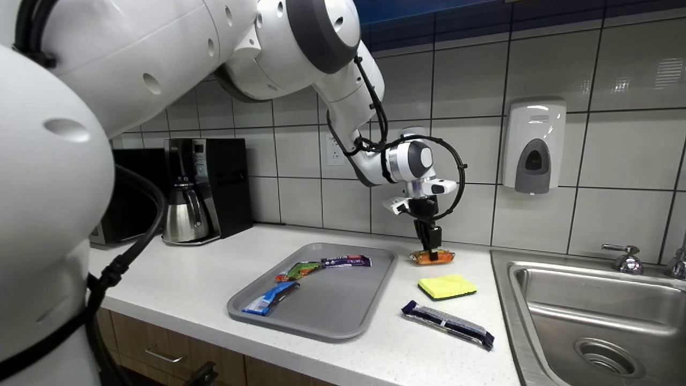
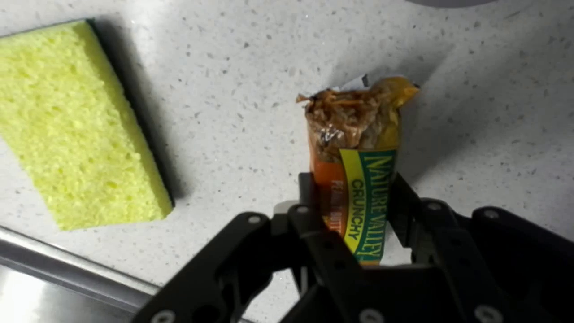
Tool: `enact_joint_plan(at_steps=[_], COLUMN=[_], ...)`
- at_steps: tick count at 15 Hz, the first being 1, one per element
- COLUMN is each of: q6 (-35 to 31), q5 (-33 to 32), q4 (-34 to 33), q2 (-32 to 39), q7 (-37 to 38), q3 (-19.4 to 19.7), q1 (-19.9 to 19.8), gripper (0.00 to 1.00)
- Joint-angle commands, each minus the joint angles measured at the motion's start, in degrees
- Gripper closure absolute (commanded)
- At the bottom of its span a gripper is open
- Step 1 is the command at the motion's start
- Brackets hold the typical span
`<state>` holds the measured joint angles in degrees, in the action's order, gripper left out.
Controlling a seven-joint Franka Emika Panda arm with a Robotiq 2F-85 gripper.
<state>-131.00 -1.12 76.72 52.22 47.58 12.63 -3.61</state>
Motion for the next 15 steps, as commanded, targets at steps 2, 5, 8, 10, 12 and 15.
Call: enact_joint_plan(at_steps=[2, 5, 8, 10, 12, 15], q6=[-1.7, -3.5, -5.1, -6.8, -8.1, -10.3], q5=[0.8, 0.4, -0.1, -0.8, -1.2, -2.2], q4=[7.5, 13.1, 19.0, 24.0, 28.5, 34.7], q2=[-7.4, -11.4, -15.4, -18.2, -20.8, -24.2], q7=[-3.3, -4.1, -5.0, -5.5, -6.1, -6.8], q3=[-0.6, -0.5, -0.6, -0.6, -0.8, -1.0], q1=[0.2, 1.1, 2.6, 4.2, 5.6, 7.8], gripper=[0.84, 0.84, 0.84, 0.84, 0.84, 0.84])
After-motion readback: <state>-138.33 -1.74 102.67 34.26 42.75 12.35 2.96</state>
